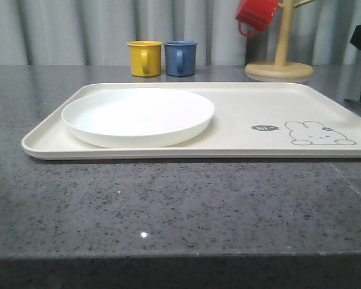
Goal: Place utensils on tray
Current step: 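Move the right gripper over the steel fork and grasp it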
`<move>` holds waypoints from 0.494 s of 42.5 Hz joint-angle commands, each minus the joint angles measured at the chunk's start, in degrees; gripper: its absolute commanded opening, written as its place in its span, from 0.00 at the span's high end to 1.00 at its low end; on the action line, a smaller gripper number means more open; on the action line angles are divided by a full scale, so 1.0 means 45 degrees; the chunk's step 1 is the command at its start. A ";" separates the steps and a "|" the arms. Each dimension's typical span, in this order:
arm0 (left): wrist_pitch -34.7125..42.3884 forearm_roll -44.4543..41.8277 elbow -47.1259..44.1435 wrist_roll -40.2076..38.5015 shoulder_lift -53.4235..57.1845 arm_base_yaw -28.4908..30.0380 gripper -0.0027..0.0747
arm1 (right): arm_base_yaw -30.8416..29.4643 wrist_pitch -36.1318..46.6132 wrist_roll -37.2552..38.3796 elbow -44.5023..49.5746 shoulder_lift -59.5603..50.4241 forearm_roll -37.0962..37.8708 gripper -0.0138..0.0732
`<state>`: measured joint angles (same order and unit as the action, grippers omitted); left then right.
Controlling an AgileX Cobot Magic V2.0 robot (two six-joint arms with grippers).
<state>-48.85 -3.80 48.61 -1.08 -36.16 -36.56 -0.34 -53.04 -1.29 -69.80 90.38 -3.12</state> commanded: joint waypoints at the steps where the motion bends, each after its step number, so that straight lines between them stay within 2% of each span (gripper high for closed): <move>1: 0.0926 -0.0068 0.0321 -0.0172 0.0013 -0.0112 0.34 | -0.0061 0.0299 -0.0072 -0.0415 -0.0071 0.0287 0.22; 4: 0.0926 -0.0068 0.0321 -0.0172 0.0013 -0.0112 0.34 | -0.0061 0.0388 -0.0072 -0.0415 0.0200 0.0501 0.25; 11: 0.0926 -0.0068 0.0321 -0.0172 0.0013 -0.0112 0.34 | -0.0061 0.0607 -0.0072 -0.0415 0.0685 0.0693 0.42; 21: 0.0926 -0.0068 0.0321 -0.0172 0.0013 -0.0112 0.34 | -0.0061 0.0993 -0.0072 -0.0415 0.0877 0.0382 0.58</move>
<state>-48.85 -3.80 48.61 -1.08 -36.16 -36.56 -0.34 -51.36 -1.29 -70.63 95.08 -0.43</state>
